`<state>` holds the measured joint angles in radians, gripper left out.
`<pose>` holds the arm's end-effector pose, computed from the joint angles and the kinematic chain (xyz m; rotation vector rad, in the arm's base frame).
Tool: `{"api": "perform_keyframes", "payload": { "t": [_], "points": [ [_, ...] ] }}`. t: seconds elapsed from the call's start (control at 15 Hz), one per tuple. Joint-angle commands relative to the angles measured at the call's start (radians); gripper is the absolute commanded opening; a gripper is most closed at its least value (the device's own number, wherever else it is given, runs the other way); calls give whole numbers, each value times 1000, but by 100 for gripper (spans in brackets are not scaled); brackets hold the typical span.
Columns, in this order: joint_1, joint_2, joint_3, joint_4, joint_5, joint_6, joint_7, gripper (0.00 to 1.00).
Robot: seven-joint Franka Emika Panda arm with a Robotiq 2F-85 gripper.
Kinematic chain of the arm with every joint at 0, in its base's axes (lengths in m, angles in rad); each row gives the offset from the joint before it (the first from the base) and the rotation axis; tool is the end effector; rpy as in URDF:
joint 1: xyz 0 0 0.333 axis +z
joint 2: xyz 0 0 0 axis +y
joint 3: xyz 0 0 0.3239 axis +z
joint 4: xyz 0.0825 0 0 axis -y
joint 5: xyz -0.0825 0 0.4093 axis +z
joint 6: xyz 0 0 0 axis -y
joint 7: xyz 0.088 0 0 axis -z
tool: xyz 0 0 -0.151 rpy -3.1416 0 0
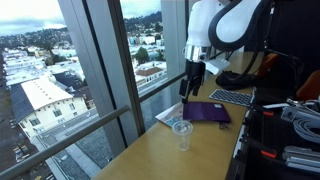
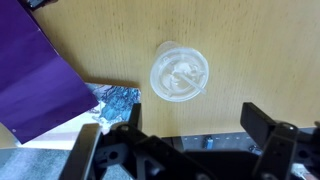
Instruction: Put the straw into the cup
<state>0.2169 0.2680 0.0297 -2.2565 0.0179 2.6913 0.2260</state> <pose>0.5637 0.1421 0.2032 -3.0765 -0.0053 -0.2440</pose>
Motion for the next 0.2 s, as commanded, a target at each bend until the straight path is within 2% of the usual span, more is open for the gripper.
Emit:
{"api": "perform_keyframes", "payload": {
  "t": [0.0,0.13],
  "points": [
    [-17,0,16,0,-8,-1,6,100],
    [-17,0,16,0,-8,-1,7,100]
  ]
}}
